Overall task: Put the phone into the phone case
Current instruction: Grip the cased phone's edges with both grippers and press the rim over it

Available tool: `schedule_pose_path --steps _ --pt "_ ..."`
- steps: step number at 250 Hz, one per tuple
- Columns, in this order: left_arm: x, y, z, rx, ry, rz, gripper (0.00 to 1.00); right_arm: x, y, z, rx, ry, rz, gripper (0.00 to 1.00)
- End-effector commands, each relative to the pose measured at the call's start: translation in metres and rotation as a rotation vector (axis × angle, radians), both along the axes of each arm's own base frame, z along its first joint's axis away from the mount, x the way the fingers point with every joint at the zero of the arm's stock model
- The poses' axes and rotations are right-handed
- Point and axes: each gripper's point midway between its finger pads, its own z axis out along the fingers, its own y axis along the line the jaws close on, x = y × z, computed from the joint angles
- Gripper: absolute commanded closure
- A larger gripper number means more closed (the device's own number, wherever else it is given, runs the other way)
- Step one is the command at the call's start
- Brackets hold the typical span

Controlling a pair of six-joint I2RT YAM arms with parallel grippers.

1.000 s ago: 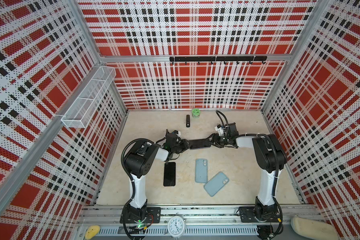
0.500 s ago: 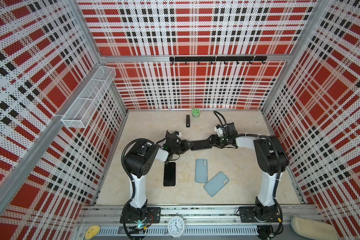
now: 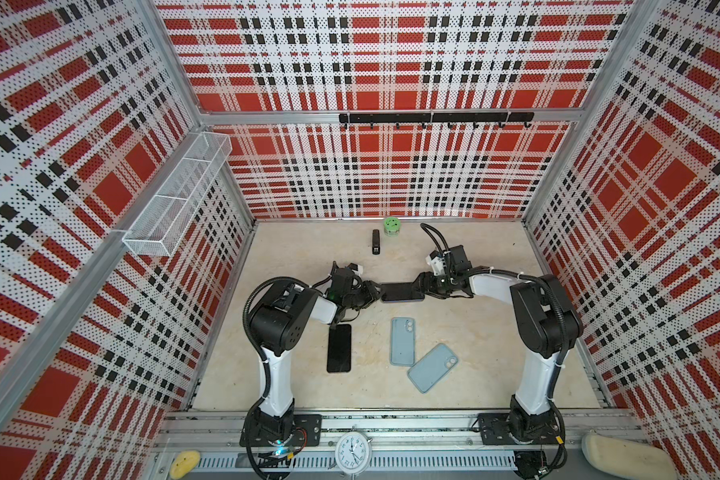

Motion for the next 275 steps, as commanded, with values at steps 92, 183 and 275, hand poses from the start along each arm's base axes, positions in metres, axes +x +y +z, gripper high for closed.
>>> schedule_pose_path --steps 92,183,275 --pt "-0.022 -0.04 0.042 -0.106 -0.056 -0.169 0.71 -0.007 0.019 -0.015 0.042 0.003 0.072 0.35" --pt "-0.017 -0.025 0.029 -0.081 -0.002 -0.105 0.47 -0.004 0.0 -0.024 -0.066 0.008 0.018 0.24" --pt "-0.017 -0.033 0.039 -0.09 -0.049 -0.096 0.62 -0.008 0.009 -0.038 -0.017 0.056 0.035 0.28"
